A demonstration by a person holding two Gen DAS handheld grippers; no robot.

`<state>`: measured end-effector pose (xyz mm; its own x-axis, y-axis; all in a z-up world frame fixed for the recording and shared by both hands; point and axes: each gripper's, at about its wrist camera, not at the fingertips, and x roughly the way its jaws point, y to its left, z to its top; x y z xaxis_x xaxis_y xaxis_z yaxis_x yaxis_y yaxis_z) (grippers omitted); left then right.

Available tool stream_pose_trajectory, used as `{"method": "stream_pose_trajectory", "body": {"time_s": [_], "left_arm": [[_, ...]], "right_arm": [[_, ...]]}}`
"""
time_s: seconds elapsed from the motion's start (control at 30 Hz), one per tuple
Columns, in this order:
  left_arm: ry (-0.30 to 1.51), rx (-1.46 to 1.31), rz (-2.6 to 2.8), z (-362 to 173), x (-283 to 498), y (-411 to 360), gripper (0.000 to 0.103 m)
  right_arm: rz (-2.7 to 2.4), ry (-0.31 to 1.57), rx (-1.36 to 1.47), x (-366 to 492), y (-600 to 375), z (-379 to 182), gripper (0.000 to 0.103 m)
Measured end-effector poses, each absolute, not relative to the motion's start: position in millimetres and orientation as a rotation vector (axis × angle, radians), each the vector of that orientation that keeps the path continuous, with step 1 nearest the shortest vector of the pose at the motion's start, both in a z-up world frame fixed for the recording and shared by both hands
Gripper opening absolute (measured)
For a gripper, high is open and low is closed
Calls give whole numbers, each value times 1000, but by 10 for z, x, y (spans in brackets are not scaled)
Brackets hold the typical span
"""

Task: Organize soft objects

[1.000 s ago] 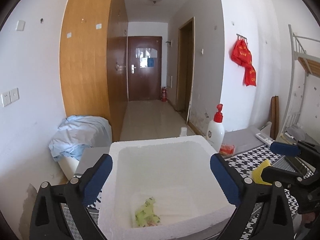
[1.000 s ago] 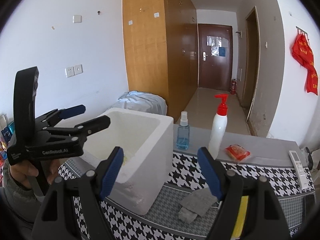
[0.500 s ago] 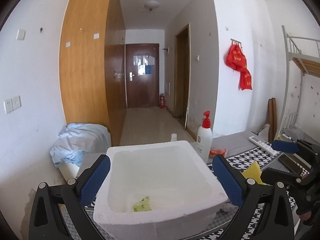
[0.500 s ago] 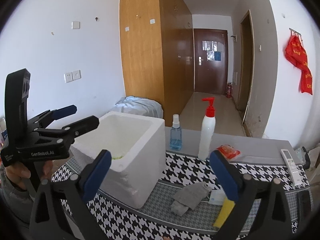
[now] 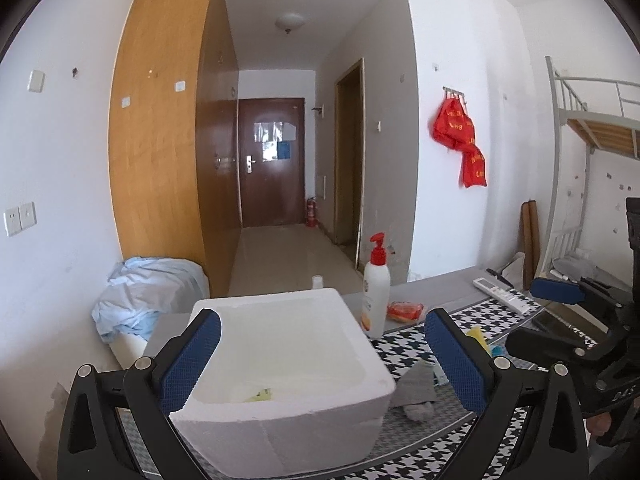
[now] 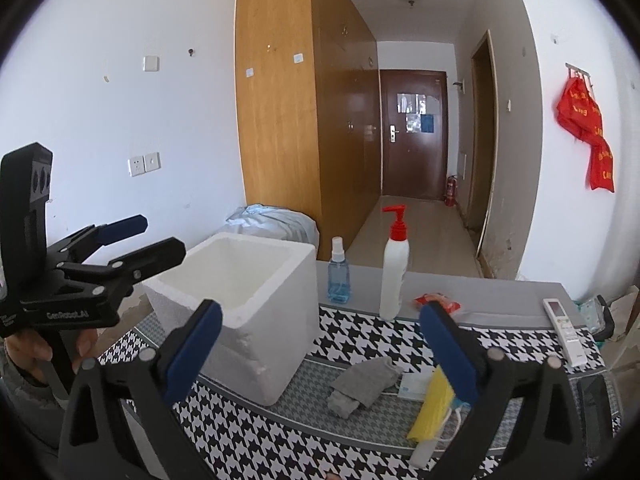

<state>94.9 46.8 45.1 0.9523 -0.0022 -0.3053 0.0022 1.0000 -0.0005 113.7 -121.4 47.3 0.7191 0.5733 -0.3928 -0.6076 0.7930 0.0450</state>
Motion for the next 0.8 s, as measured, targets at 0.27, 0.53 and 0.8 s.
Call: {"method": "stream_pose_trajectory", "body": {"time_s": [0.27,0.53,0.8], "left_arm": [[300,8,-34,467,842,321,102],[299,21,-70,459,789,155,102],[297,18,-95,434,725,53,102]], "right_arm": [[649,386,-79,1043,-1348,513,101],[628,378,-81,961,-1470,514,101],[606,373,-76,890,-1597,502,101]]}}
